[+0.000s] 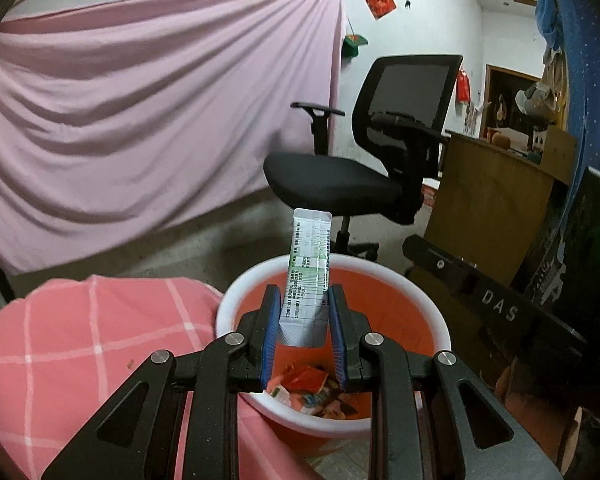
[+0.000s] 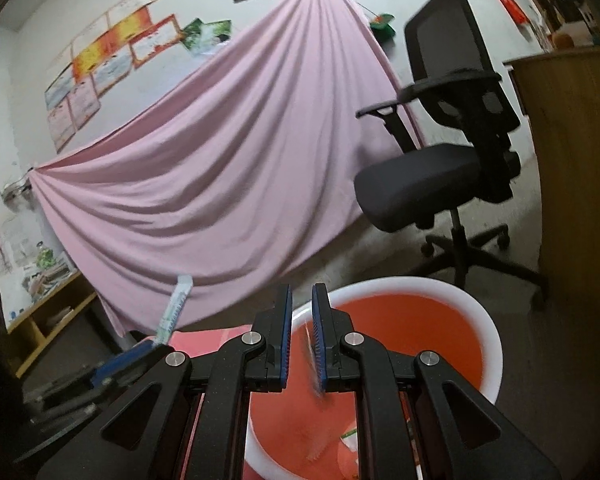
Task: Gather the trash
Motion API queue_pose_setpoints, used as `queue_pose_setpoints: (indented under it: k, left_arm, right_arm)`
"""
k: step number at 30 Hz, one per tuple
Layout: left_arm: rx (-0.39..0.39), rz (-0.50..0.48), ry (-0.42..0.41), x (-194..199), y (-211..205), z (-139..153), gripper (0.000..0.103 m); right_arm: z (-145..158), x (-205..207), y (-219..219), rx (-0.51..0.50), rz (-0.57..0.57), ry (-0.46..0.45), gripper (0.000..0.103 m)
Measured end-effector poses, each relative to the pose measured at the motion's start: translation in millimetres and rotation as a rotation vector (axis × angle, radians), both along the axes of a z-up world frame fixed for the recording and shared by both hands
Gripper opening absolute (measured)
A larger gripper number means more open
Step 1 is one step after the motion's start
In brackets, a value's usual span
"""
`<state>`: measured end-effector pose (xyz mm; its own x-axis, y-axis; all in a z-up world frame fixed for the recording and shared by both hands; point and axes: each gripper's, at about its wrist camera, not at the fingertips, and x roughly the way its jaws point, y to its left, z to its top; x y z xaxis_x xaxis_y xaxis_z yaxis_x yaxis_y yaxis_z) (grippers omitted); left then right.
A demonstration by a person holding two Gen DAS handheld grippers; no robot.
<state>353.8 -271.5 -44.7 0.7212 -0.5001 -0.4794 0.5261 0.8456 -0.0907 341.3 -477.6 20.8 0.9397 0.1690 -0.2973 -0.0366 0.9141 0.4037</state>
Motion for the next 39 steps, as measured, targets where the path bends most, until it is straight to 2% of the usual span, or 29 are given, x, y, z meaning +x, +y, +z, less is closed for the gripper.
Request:
queue_pose_setpoints:
  k: [10, 27, 37, 39]
  left_arm:
    - [0.003, -0.002, 0.06, 7, 7, -3, 0.02]
    - [-0.008, 0.038, 0.058, 5, 23, 3, 0.02]
    - [0.005, 0.15, 0.089, -8, 61, 0, 0.02]
    - [0.004, 0.168, 0.088, -12, 69, 2, 0.02]
  right_arm:
    - [-8, 7, -6, 0.02, -0.013, 0.064, 0.009]
    - [-8, 7, -2, 0.001, 0.0, 0.07, 0.009]
    - [-13, 2, 20, -0.083, 0.023, 0.083, 0.011]
    - [-11, -1, 24, -0.091, 0.027, 0.073, 0.016]
